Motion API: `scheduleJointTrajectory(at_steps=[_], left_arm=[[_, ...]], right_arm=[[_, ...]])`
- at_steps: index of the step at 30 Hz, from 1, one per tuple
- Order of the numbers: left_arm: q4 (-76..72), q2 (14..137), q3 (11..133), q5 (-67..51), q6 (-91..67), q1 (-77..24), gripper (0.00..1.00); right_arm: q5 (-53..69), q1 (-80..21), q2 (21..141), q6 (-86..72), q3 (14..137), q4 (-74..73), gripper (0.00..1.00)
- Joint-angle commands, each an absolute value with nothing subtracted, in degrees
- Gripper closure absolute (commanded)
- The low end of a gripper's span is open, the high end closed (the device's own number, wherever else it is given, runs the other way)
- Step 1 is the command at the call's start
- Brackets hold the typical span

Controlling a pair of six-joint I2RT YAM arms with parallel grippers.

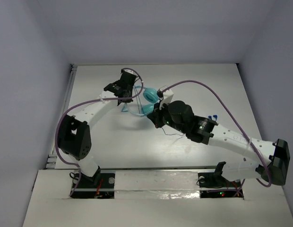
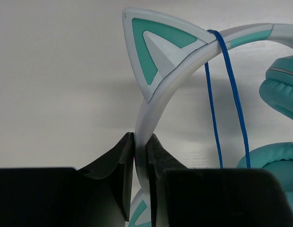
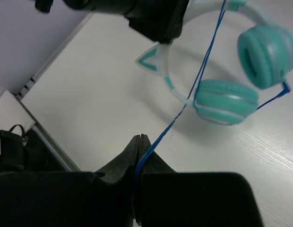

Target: Wrap the headphones

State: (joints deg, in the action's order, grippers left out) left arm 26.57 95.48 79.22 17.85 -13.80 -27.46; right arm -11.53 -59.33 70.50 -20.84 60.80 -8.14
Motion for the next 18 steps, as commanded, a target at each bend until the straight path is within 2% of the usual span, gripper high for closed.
scheduleJointTrajectory(at_steps=[1,5,18], left_arm=[[23.73,89.65,75.68,19.60,-13.18,-29.44,1.00],[23.56,87.19,71.38,16.97,-11.70,-31.63,1.00],[23.73,77.00,62.06,0.27,-6.95,-33.83,1.00]], right_arm=[[-17.13,-59.68,71.80,-16.00,65.03,-11.42,1.00],[-19.69,-57.14,74.96,-13.80,67.41,-10.99,1.00],[-12.92,-46.67,78.22,-8.62,67.50,-7.73,1.00]])
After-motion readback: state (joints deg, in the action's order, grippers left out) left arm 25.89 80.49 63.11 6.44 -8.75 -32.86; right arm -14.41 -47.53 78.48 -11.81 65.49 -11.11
